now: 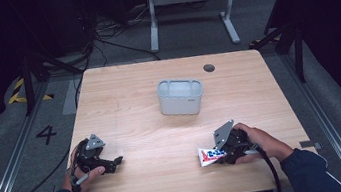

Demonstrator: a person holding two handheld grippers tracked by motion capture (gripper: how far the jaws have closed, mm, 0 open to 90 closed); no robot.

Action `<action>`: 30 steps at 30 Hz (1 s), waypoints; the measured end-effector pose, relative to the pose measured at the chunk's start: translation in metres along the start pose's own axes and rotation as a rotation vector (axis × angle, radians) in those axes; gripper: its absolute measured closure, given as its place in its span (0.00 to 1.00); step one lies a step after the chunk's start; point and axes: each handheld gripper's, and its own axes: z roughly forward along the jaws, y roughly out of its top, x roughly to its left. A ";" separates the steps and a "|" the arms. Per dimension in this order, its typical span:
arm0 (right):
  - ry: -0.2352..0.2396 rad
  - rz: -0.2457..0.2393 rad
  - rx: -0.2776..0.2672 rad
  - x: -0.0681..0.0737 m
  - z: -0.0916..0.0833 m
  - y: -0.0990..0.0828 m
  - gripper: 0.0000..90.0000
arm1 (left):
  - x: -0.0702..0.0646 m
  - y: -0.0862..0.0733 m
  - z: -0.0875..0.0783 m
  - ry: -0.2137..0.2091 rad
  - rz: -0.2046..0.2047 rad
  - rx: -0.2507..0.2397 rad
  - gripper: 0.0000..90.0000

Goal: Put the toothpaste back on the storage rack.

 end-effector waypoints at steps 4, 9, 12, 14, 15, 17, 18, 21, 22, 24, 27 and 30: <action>-0.037 0.031 -0.083 -0.001 -0.009 -0.006 0.68 | 0.000 0.000 0.000 0.000 0.003 -0.002 0.00; -0.058 0.087 -0.170 -0.005 -0.025 -0.017 0.69 | 0.000 0.000 0.000 -0.002 0.005 -0.003 0.00; -0.053 0.101 -0.198 -0.006 -0.030 -0.021 0.69 | 0.000 0.000 0.000 -0.003 0.003 -0.002 0.00; -0.053 0.115 -0.218 -0.007 -0.033 -0.022 0.70 | 0.000 0.000 0.000 -0.004 0.006 -0.002 0.00; -0.049 0.118 -0.219 -0.007 -0.034 -0.022 0.70 | 0.000 0.000 0.000 -0.003 0.007 -0.002 0.00; -0.058 0.119 -0.224 -0.007 -0.037 -0.022 0.70 | 0.000 0.000 0.000 -0.003 0.004 -0.002 0.00; -0.062 0.128 -0.234 -0.007 -0.038 -0.022 0.70 | 0.000 0.000 0.000 -0.004 0.003 -0.002 0.00; -0.070 0.143 -0.255 -0.008 -0.041 -0.022 0.70 | 0.000 0.000 0.000 -0.005 0.004 -0.002 0.00; -0.077 0.149 -0.262 -0.009 -0.042 -0.023 0.70 | 0.000 0.000 0.000 -0.006 0.005 -0.003 0.00; -0.087 0.157 -0.279 -0.010 -0.044 -0.024 0.70 | 0.000 0.000 0.000 -0.005 0.003 -0.002 0.00; -0.102 0.189 -0.295 -0.012 -0.047 -0.026 0.70 | 0.000 0.000 0.000 -0.005 0.005 -0.002 0.00; -0.135 0.224 -0.320 -0.015 -0.050 -0.028 0.70 | 0.000 0.000 0.000 -0.003 0.003 -0.003 0.00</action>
